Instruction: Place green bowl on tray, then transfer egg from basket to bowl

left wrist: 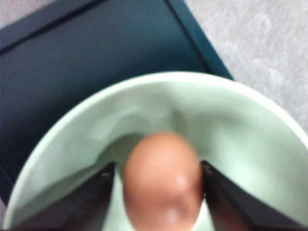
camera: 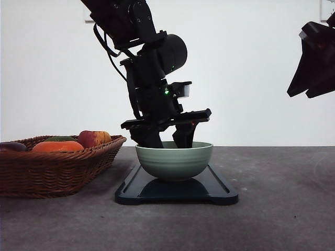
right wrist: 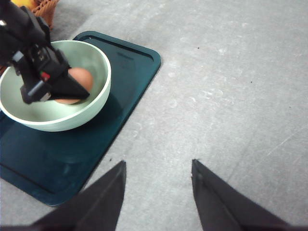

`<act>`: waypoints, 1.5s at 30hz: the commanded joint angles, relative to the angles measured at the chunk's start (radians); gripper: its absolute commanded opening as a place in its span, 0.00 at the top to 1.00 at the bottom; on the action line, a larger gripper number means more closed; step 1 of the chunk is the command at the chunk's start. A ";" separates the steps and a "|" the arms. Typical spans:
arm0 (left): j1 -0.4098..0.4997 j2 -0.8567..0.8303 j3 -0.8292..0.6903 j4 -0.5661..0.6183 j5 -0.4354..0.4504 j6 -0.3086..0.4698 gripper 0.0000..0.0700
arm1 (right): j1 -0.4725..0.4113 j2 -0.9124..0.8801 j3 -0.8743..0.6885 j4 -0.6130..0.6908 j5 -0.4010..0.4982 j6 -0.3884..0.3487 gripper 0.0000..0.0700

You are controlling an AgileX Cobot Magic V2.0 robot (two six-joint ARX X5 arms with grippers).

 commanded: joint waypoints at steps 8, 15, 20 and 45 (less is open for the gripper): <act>-0.010 0.028 0.156 -0.136 -0.006 0.014 0.38 | 0.003 0.009 0.004 0.010 0.000 -0.005 0.62; -0.008 0.012 0.309 -0.303 -0.005 0.033 0.38 | 0.003 0.009 0.004 0.010 0.000 -0.005 0.62; -0.011 -0.063 0.303 -0.321 0.010 0.068 0.39 | 0.003 0.009 0.004 0.010 0.000 -0.005 0.62; 0.094 -0.564 -0.269 -0.020 0.010 0.077 0.39 | 0.003 0.009 0.004 0.011 0.000 -0.005 0.62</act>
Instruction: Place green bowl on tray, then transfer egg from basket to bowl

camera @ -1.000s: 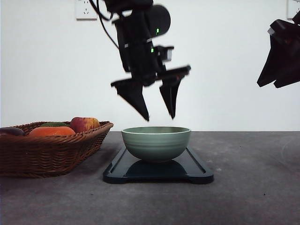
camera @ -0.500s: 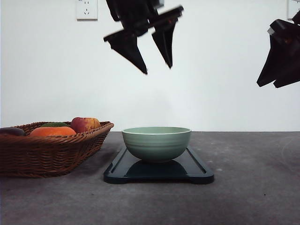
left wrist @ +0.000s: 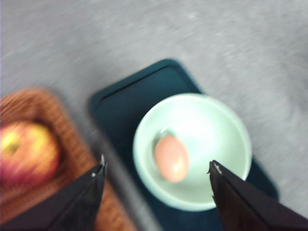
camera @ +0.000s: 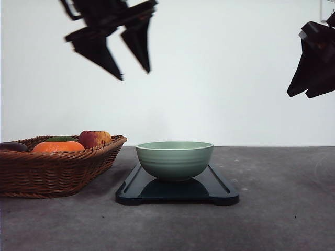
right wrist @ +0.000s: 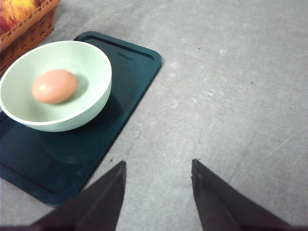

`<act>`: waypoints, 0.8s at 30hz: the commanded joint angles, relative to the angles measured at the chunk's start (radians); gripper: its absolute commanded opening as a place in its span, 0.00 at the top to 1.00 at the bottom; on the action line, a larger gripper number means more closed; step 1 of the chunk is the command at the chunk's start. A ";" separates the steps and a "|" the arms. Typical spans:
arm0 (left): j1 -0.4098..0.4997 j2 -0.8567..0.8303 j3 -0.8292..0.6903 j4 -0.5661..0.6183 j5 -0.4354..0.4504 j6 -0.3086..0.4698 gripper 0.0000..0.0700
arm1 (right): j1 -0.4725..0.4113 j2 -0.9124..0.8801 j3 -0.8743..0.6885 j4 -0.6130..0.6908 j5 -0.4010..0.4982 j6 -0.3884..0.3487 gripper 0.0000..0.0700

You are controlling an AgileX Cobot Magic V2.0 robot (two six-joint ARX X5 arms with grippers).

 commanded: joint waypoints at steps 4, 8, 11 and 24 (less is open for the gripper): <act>0.022 -0.130 -0.174 0.097 0.002 0.010 0.39 | 0.003 0.008 0.004 0.009 0.000 -0.005 0.62; 0.048 -0.284 -0.351 0.175 0.002 0.010 0.39 | 0.003 0.008 0.004 0.009 0.000 -0.005 0.62; 0.074 -0.393 -0.457 0.177 0.002 0.009 0.39 | 0.003 0.008 0.004 0.007 0.000 -0.005 0.62; 0.203 -0.773 -0.740 0.176 0.001 0.009 0.39 | 0.003 0.008 0.004 0.001 -0.027 -0.006 0.62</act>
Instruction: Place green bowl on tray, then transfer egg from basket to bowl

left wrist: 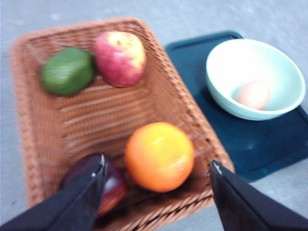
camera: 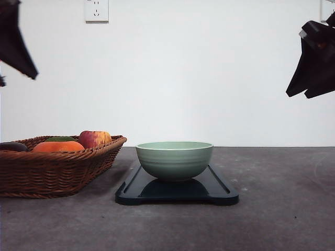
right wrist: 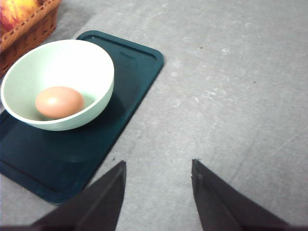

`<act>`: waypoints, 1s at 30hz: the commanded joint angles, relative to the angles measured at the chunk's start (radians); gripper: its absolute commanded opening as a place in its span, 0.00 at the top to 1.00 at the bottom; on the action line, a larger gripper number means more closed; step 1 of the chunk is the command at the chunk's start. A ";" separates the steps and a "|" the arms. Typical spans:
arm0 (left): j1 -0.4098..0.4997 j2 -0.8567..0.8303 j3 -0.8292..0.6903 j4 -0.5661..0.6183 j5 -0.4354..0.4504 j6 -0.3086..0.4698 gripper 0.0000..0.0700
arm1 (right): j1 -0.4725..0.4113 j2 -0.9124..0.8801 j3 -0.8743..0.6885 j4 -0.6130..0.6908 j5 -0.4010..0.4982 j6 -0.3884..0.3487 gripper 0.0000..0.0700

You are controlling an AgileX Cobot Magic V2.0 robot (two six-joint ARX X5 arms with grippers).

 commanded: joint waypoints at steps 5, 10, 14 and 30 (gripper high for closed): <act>0.031 -0.029 -0.031 0.027 -0.003 -0.007 0.39 | 0.005 0.008 0.004 0.005 -0.026 -0.005 0.62; 0.034 -0.028 -0.031 0.025 -0.006 0.014 0.62 | 0.004 0.008 0.004 0.007 -0.037 -0.006 0.78; 0.033 -0.031 -0.029 0.019 -0.003 0.009 1.00 | 0.006 0.008 0.004 0.018 -0.050 -0.006 0.98; 0.034 -0.036 -0.028 0.005 -0.004 0.010 1.00 | 0.006 0.008 0.004 0.036 -0.053 -0.007 0.98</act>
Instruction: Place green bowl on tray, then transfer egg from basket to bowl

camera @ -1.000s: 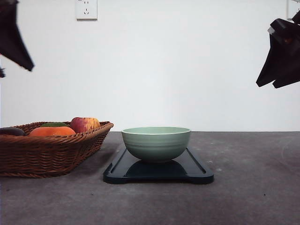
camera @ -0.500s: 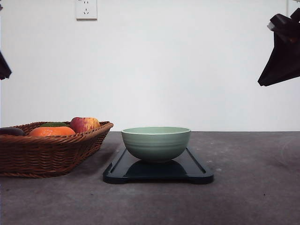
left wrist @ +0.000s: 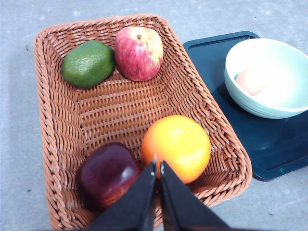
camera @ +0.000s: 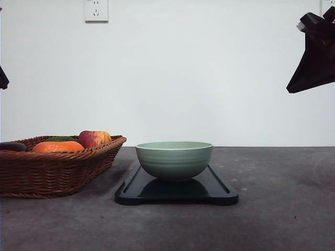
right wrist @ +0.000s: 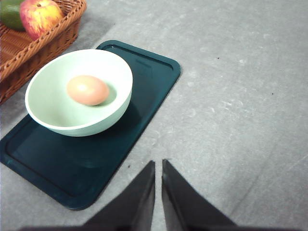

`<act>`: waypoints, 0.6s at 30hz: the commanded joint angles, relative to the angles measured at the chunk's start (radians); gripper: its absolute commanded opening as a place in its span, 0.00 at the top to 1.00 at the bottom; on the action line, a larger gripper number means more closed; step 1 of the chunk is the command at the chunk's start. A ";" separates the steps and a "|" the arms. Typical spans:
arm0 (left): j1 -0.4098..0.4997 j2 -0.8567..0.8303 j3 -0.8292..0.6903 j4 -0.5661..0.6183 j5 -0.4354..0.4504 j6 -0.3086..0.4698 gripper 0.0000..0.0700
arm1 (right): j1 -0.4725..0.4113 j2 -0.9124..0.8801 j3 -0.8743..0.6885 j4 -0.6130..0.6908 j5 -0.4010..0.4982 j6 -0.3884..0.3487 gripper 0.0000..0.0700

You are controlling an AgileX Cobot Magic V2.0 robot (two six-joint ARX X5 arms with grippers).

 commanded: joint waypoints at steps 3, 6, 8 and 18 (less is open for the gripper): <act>0.018 -0.039 -0.015 0.007 -0.005 0.007 1.00 | 0.005 0.008 0.004 0.011 0.000 -0.005 0.98; 0.067 -0.114 -0.077 0.023 -0.003 -0.053 1.00 | 0.005 0.008 0.004 0.011 0.000 -0.005 0.98; 0.110 -0.183 -0.140 0.042 -0.003 -0.092 1.00 | 0.005 0.008 0.004 0.011 0.000 -0.005 0.98; 0.292 -0.601 -0.436 0.156 -0.003 -0.106 1.00 | 0.005 0.008 0.004 0.011 0.000 -0.005 0.98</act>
